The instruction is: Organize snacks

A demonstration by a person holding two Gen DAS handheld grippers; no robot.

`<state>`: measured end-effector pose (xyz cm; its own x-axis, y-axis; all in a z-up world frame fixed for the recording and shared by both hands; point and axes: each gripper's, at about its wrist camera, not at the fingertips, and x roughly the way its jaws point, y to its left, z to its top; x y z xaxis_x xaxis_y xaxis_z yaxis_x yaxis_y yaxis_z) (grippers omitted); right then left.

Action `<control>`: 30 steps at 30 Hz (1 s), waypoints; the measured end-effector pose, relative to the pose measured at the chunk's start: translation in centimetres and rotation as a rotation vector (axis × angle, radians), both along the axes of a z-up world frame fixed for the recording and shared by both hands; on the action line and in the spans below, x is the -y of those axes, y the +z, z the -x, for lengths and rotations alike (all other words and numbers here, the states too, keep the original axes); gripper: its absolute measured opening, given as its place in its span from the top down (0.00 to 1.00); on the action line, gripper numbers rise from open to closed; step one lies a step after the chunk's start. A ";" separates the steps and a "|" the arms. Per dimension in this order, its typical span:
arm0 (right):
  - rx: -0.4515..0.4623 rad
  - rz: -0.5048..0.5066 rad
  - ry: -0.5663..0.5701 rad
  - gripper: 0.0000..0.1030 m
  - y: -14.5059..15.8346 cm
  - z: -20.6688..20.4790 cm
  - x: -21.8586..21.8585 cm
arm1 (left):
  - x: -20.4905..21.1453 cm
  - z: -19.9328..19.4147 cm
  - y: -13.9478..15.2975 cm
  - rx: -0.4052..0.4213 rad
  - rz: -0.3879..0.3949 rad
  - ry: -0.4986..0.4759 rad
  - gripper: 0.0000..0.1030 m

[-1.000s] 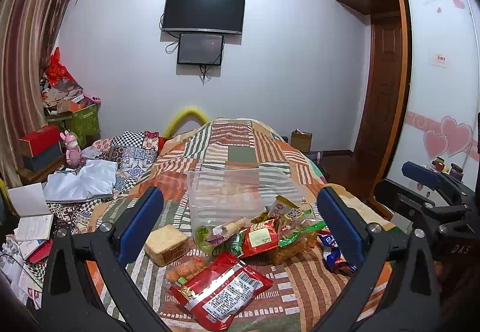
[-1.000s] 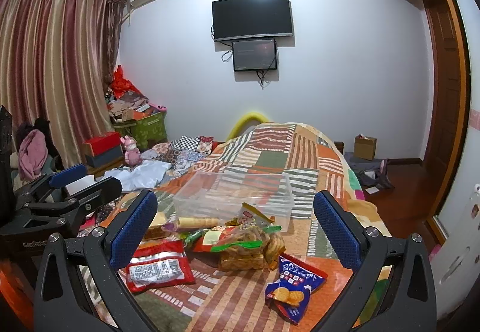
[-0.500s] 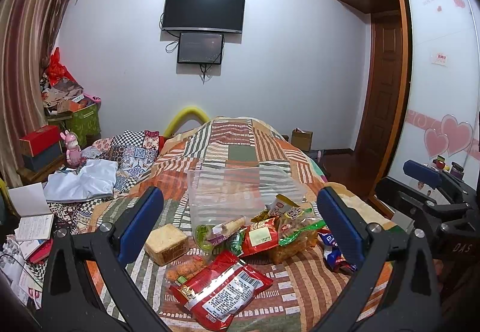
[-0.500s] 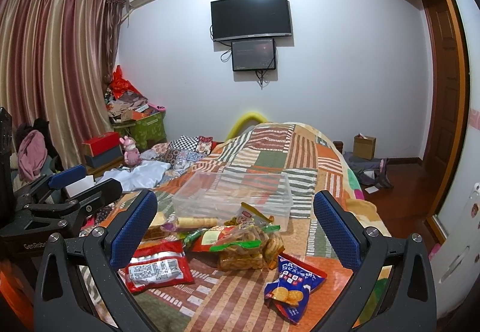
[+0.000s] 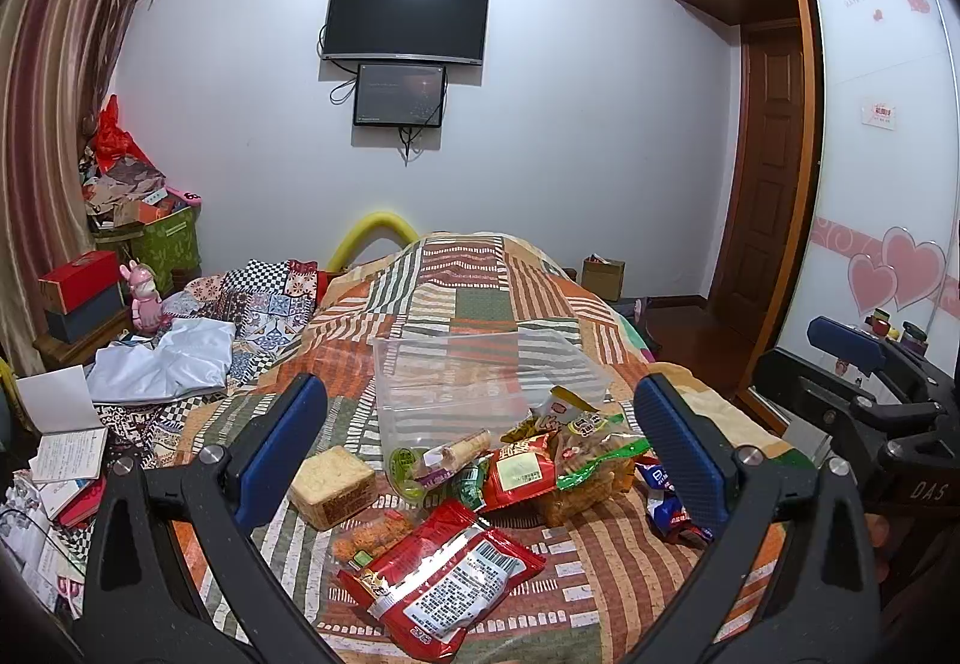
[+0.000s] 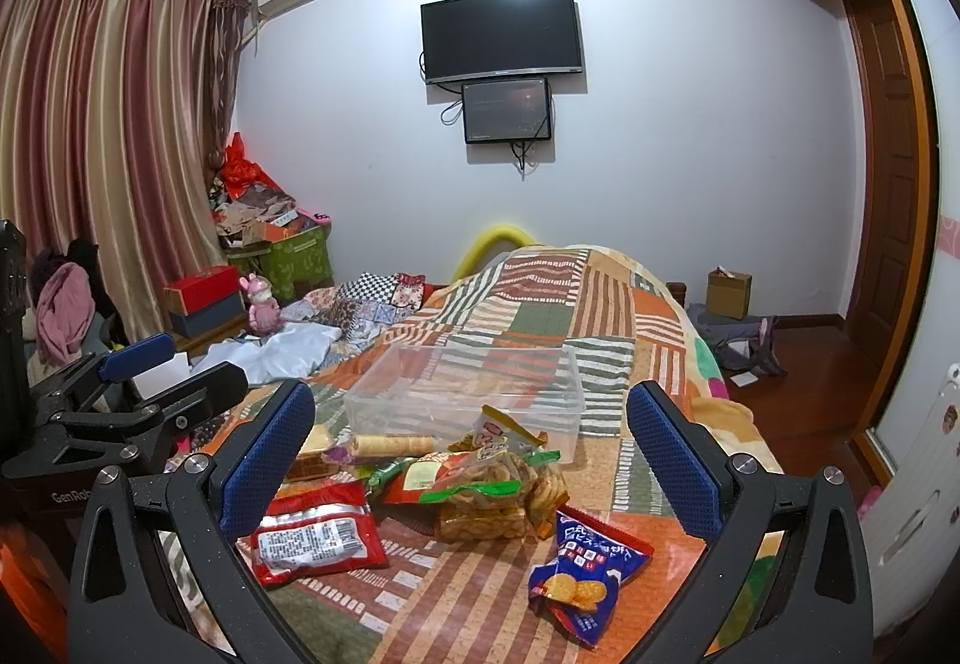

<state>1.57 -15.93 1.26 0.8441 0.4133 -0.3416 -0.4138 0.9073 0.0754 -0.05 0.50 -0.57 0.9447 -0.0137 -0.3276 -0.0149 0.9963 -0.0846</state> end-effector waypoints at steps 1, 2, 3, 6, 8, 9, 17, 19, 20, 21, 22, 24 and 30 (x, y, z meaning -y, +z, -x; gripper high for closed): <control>-0.001 0.000 0.000 0.00 0.0 0.1 0.0 | 0.0 0.0 0.0 0.000 0.000 0.000 0.00; 0.000 0.000 0.000 0.00 0.1 0.1 0.0 | 0.0 0.0 0.0 0.000 0.000 0.000 0.00; 0.001 0.000 0.001 0.00 0.0 0.2 0.0 | 0.0 0.0 0.0 0.000 0.001 0.000 0.00; 0.000 0.000 0.001 0.00 0.1 0.1 0.0 | 0.0 0.0 0.0 0.000 0.000 0.000 0.00; -0.001 -0.001 0.001 0.00 0.1 0.2 0.0 | 0.0 0.0 0.0 -0.001 0.000 0.000 0.00; -0.001 -0.001 0.000 0.00 0.1 0.1 -0.1 | 0.0 0.0 0.0 -0.001 0.001 -0.001 0.00; -0.003 -0.006 0.005 0.00 0.1 0.3 -0.2 | 0.0 0.1 -0.2 -0.002 0.000 -0.003 0.00; -0.003 -0.006 0.004 0.00 0.1 0.3 -0.2 | 0.0 0.1 -0.3 -0.003 0.000 -0.004 0.00; -0.004 -0.007 0.004 0.00 0.1 0.3 -0.2 | 0.0 0.1 -0.3 -0.003 0.000 -0.004 0.00; -0.004 -0.007 0.004 0.00 0.1 0.3 -0.2 | 0.0 0.1 -0.4 -0.004 -0.001 -0.004 0.00; -0.005 -0.008 0.005 0.00 0.2 0.3 -0.2 | 0.1 0.0 -0.4 -0.004 -0.001 -0.004 0.00; -0.006 -0.008 0.005 0.00 0.2 0.3 -0.3 | 0.1 0.1 -0.4 -0.004 0.000 -0.004 0.00; -0.016 -0.008 0.007 0.00 0.0 0.1 -0.4 | 0.2 -0.1 -0.7 -0.014 -0.003 -0.003 0.00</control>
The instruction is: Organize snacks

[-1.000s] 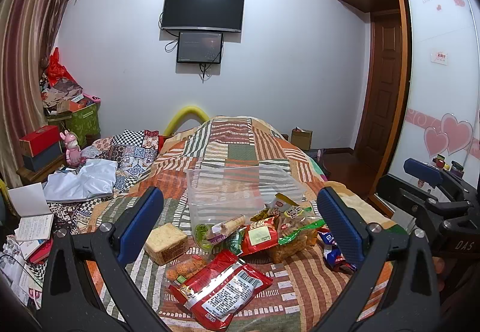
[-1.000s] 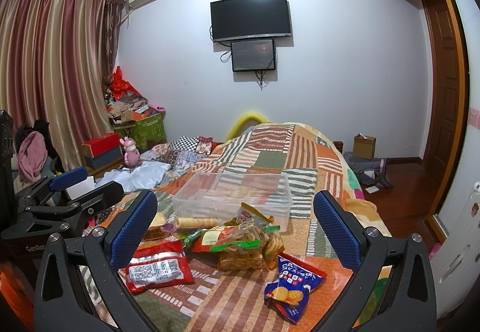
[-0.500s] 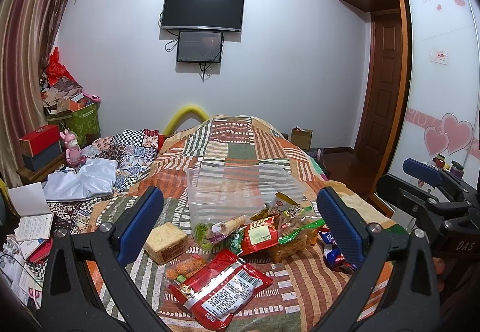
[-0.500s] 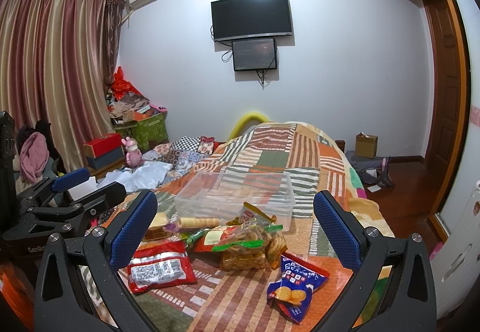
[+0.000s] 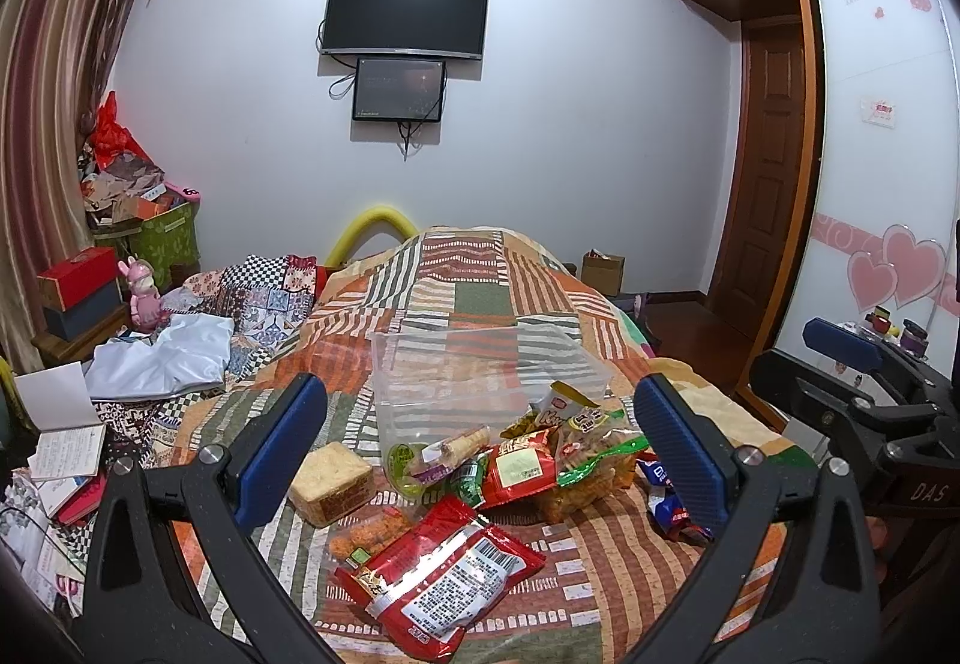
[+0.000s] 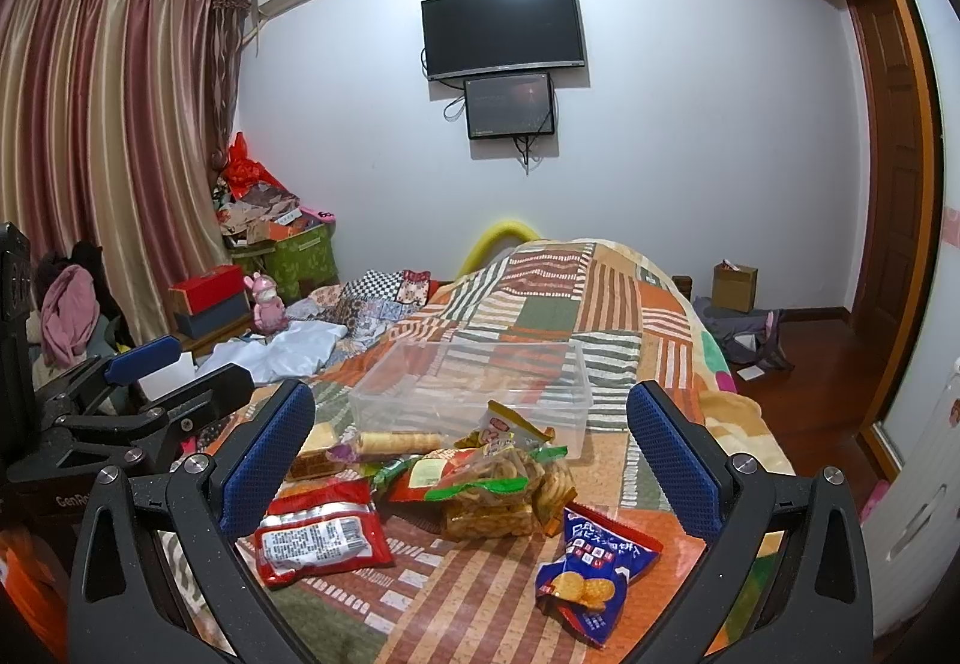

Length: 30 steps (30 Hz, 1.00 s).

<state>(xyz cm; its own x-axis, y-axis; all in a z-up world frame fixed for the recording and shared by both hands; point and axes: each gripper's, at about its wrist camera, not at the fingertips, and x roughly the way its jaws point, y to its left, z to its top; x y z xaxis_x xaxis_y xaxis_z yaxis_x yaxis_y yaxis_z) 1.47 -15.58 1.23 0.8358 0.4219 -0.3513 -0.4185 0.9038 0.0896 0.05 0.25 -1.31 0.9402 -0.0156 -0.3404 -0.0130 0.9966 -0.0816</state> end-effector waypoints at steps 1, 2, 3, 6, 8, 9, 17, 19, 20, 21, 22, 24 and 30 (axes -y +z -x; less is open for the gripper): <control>-0.002 -0.001 0.001 0.00 -0.1 -0.2 0.1 | 0.0 -0.1 -0.1 -0.003 -0.001 0.001 0.00; -0.003 -0.001 0.001 0.00 -0.1 -0.3 0.1 | 0.0 -0.3 -0.1 -0.008 0.000 0.002 0.00; -0.005 0.000 0.000 0.00 -0.2 -0.4 0.1 | 0.0 -0.6 -0.2 -0.015 0.003 0.001 0.00; -0.024 0.003 -0.002 0.00 -0.6 -0.9 0.2 | -0.2 -1.3 -0.7 -0.048 0.016 -0.007 0.00; -0.043 0.005 -0.005 0.00 -1.0 -1.3 0.3 | -0.4 -1.7 -1.1 -0.074 0.022 -0.009 0.00; -0.054 0.007 -0.009 0.00 -1.3 -1.6 0.5 | -0.5 -2.0 -1.5 -0.089 0.024 -0.009 0.00; -0.161 0.044 -0.037 0.00 -4.1 -3.5 1.9 | -1.6 -4.2 -4.5 -0.231 0.045 -0.019 0.00; -0.200 0.068 -0.049 0.00 -5.2 -4.2 2.3 | -1.9 -4.8 -5.5 -0.277 0.055 -0.021 0.00; -0.213 0.073 -0.050 0.00 -5.5 -4.3 2.5 | -2.0 -5.2 -5.9 -0.298 0.058 -0.021 0.00; -0.230 0.079 -0.054 0.00 -6.0 -4.6 2.7 | -2.2 -5.5 -6.5 -0.322 0.062 -0.023 0.00; -0.251 0.087 -0.062 0.00 -6.6 -4.9 3.1 | -2.3 -5.9 -7.0 -0.345 0.066 -0.025 0.00; -0.283 0.099 -0.076 0.00 -7.4 -5.4 3.5 | -2.6 -6.5 -8.2 -0.392 0.076 -0.028 0.00; -0.401 0.082 -0.108 0.00 -10.0 -6.7 5.3 | -2.7 -7.9 -11.0 -0.497 0.086 -0.039 0.00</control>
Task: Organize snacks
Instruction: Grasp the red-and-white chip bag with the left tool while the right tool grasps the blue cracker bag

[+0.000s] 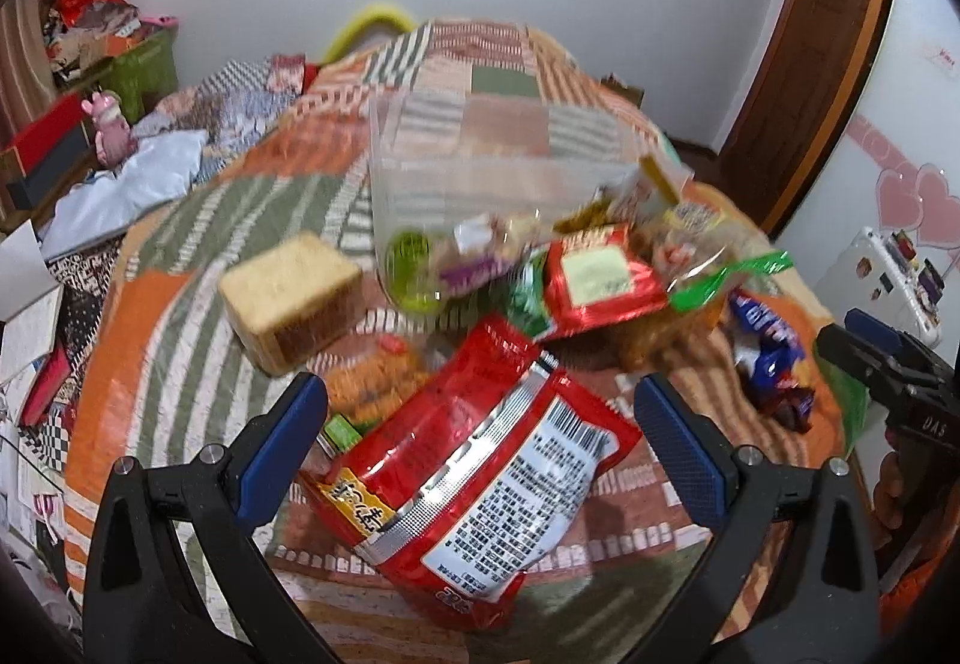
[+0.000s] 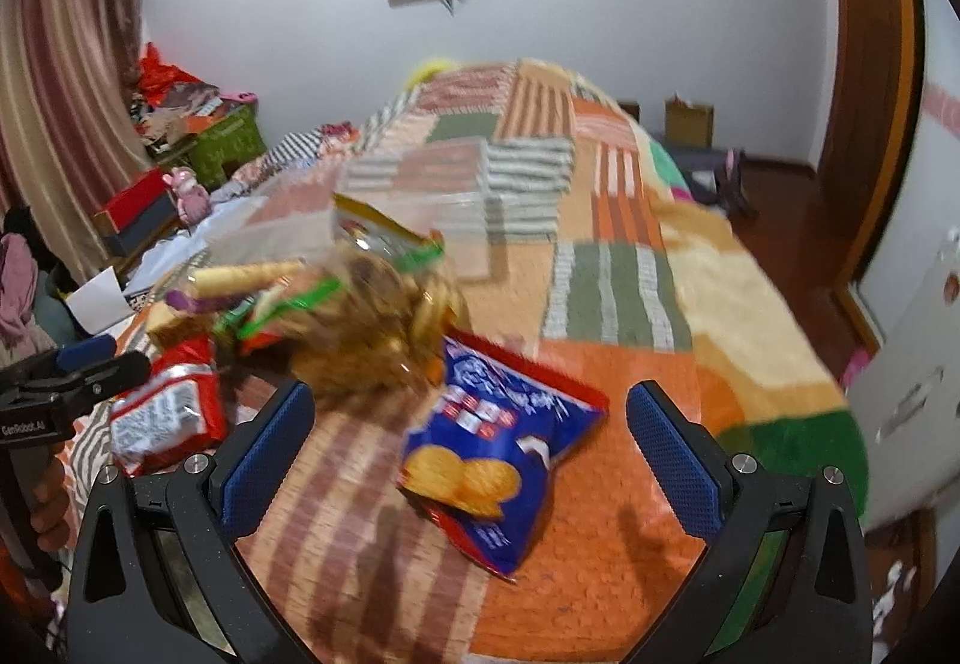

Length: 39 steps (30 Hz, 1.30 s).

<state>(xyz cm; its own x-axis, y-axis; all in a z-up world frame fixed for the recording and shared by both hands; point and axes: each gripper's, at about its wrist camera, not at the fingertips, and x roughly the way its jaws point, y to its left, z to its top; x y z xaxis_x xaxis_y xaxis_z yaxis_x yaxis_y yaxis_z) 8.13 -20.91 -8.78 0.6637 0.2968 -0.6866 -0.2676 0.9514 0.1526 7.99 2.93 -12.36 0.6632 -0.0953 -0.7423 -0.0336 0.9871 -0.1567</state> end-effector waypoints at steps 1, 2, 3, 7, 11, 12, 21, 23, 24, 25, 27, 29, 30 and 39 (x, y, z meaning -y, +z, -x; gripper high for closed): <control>-0.017 -0.006 -0.010 0.00 -0.4 -0.2 0.4 | 0.1 -0.1 -0.3 -0.008 -0.005 -0.005 0.00; -0.024 -0.011 -0.013 0.00 -0.7 -0.4 0.5 | 0.3 -0.3 -0.6 -0.017 -0.010 -0.010 0.00; -0.036 -0.017 -0.015 0.00 -1.0 -0.5 0.7 | 0.3 -0.5 -1.0 -0.028 -0.015 -0.016 0.00; -0.081 -0.034 -0.017 0.04 -2.0 -1.0 1.0 | 0.9 -1.2 -2.3 -0.073 -0.021 -0.042 0.00; -0.121 -0.043 0.002 0.11 -3.0 -1.5 0.7 | 1.3 -1.4 -2.8 -0.074 -0.042 -0.059 0.00; -0.129 -0.044 0.007 0.12 -3.2 -1.5 0.5 | 1.4 -1.4 -2.9 -0.074 -0.045 -0.064 0.00; -0.153 -0.034 0.017 0.31 -4.4 -1.9 -0.1 | 1.5 -1.6 -3.7 -0.096 -0.014 -0.114 0.00; -0.153 -0.040 0.018 0.34 -4.5 -1.9 0.0 | 1.7 -1.4 -3.9 -0.098 -0.026 -0.126 0.00; -0.154 -0.046 0.017 0.35 -4.5 -1.9 0.1 | 1.9 -1.4 -4.1 -0.099 -0.044 -0.134 0.00; -0.153 -0.050 0.017 0.36 -4.5 -1.9 0.1 | 2.2 -1.2 -4.2 -0.099 -0.064 -0.142 0.00; -0.149 -0.047 0.015 0.37 -4.5 -1.9 0.0 | 2.8 -1.0 -4.5 -0.087 -0.110 -0.155 0.00; -0.143 -0.042 0.013 0.39 -4.4 -1.8 -0.1 | 2.8 -0.9 -4.6 -0.082 -0.109 -0.151 0.00; -0.142 -0.039 0.011 0.41 -4.4 -1.8 -0.1 | 2.7 -0.9 -4.6 -0.081 -0.104 -0.147 0.00; -0.130 -0.077 -0.010 0.44 -3.9 -1.6 0.9 | 1.3 -0.1 -3.5 -0.043 -0.094 -0.079 0.25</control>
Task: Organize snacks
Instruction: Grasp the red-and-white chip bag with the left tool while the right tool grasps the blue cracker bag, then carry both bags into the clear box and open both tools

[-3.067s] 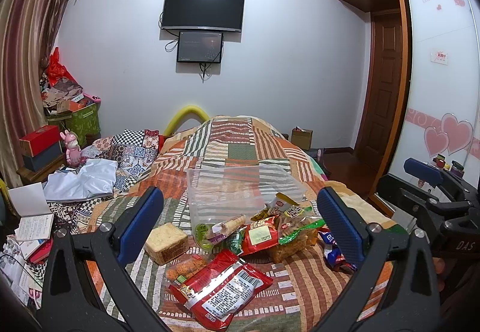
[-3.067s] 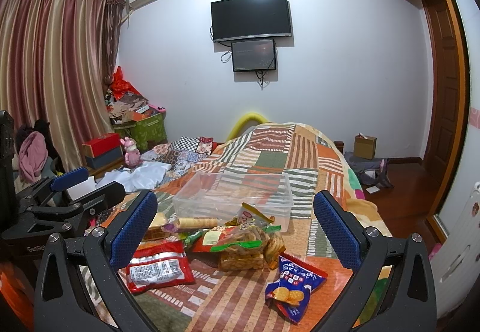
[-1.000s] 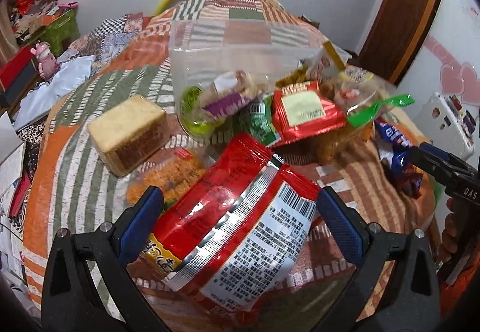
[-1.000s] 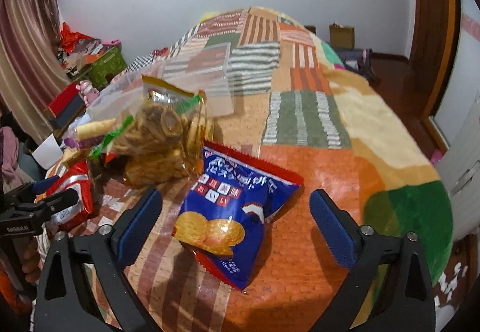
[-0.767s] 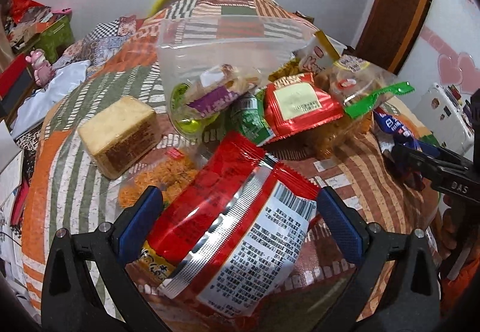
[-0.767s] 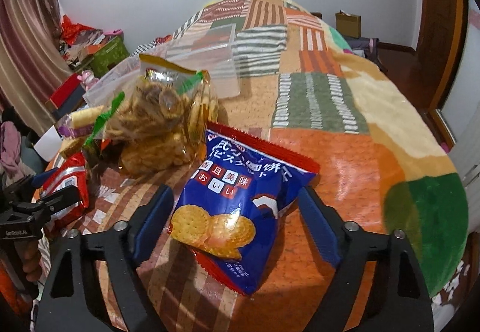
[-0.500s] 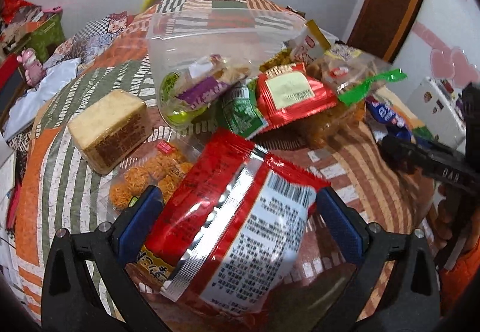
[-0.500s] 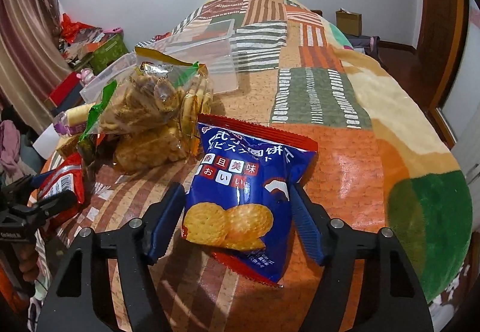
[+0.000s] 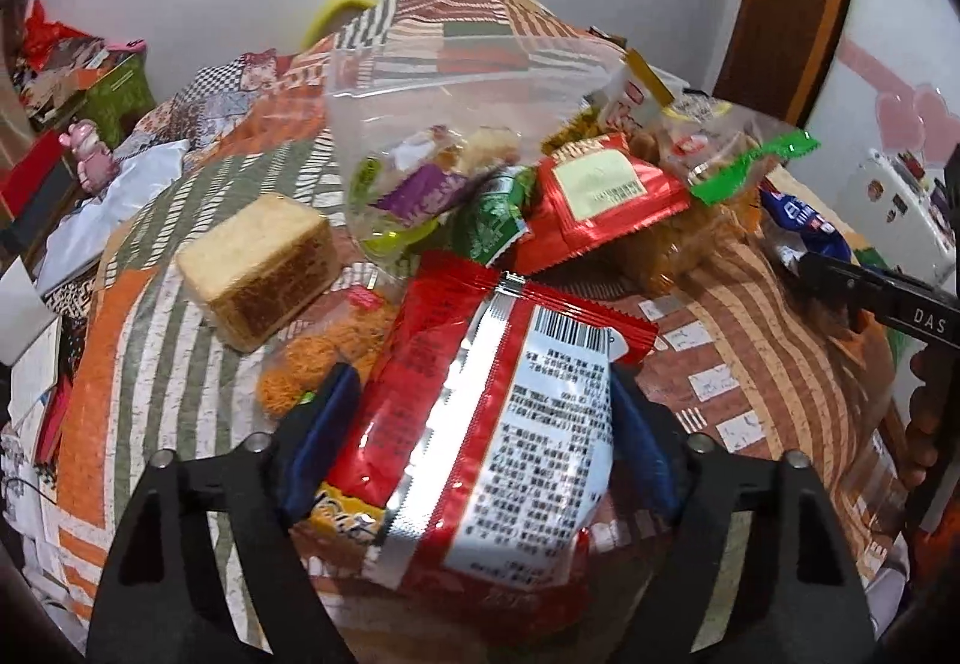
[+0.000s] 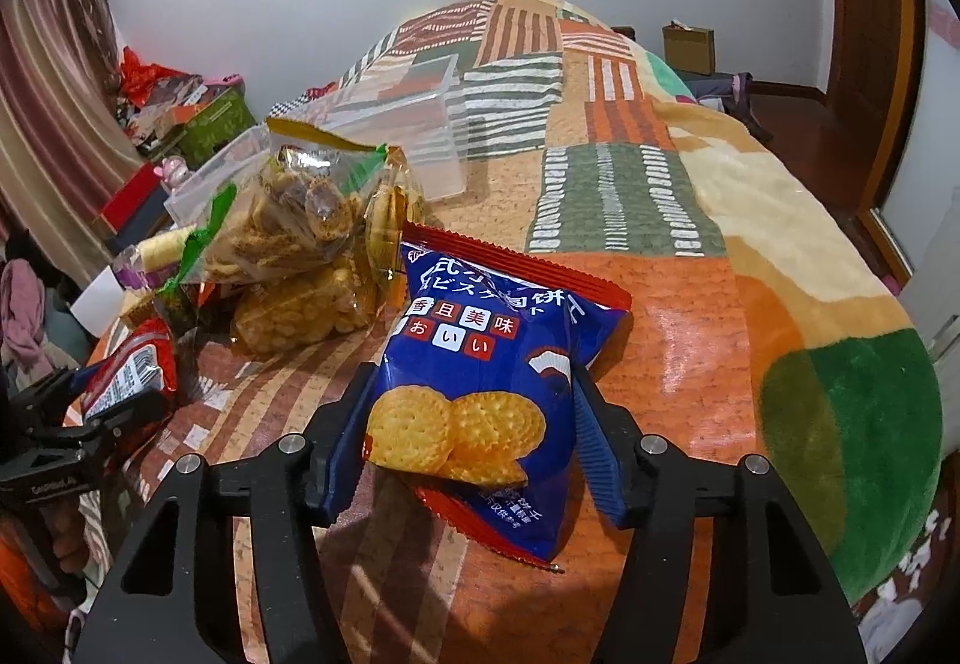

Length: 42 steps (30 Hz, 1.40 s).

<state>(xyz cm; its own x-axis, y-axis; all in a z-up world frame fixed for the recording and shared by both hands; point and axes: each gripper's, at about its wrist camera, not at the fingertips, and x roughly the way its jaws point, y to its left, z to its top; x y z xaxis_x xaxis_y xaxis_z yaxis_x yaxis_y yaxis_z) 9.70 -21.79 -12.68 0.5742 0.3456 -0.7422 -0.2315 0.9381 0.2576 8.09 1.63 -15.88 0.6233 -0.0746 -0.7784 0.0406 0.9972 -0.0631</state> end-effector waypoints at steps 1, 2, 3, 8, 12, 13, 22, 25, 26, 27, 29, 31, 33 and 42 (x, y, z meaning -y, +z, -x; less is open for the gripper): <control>0.006 -0.004 -0.004 0.45 0.2 0.0 0.1 | -0.2 0.0 0.1 0.001 0.004 0.008 0.26; 0.014 -0.007 -0.008 0.45 0.4 0.1 0.3 | -0.4 0.1 0.2 0.003 0.010 0.016 0.27; 0.020 -0.008 -0.011 0.45 0.6 0.2 0.3 | -0.7 0.1 0.4 0.005 0.018 0.023 0.27; 0.074 -0.006 -0.022 0.45 2.2 0.6 0.7 | -1.6 0.4 1.6 0.043 0.035 0.062 0.28; 0.128 0.000 -0.020 0.45 3.8 0.8 0.6 | -2.1 0.9 3.7 0.102 0.063 0.076 0.28; 0.138 -0.001 -0.018 0.45 4.0 0.8 0.5 | -2.0 1.0 4.2 0.119 0.060 0.077 0.28; 0.207 -0.035 0.037 0.45 6.3 0.1 -1.1 | -2.2 0.4 8.1 0.244 0.051 0.097 0.28; 0.234 -0.040 0.065 0.45 7.1 -0.5 -2.2 | -2.5 -0.6 8.7 0.252 0.055 0.102 0.28; 0.241 -0.039 0.071 0.45 7.3 -0.5 -2.5 | -2.6 -0.9 8.9 0.252 0.059 0.103 0.28; 0.251 -0.038 0.078 0.45 7.6 -0.7 -2.9 | -2.8 -1.4 9.0 0.251 0.066 0.104 0.28; 0.273 -0.037 0.095 0.45 8.2 -1.2 -3.6 | -3.0 -2.2 9.2 0.253 0.076 0.111 0.28; 0.293 -0.035 0.110 0.45 8.7 -1.7 -4.4 | -3.2 -3.1 9.5 0.255 0.085 0.114 0.28; 0.309 -0.031 0.123 0.45 9.0 -2.0 -5.1 | -3.4 -4.0 9.7 0.257 0.095 0.116 0.28; 0.316 -0.043 0.182 0.45 9.4 -5.1 -7.7 | -3.9 -8.8 10.4 0.252 0.104 0.123 0.28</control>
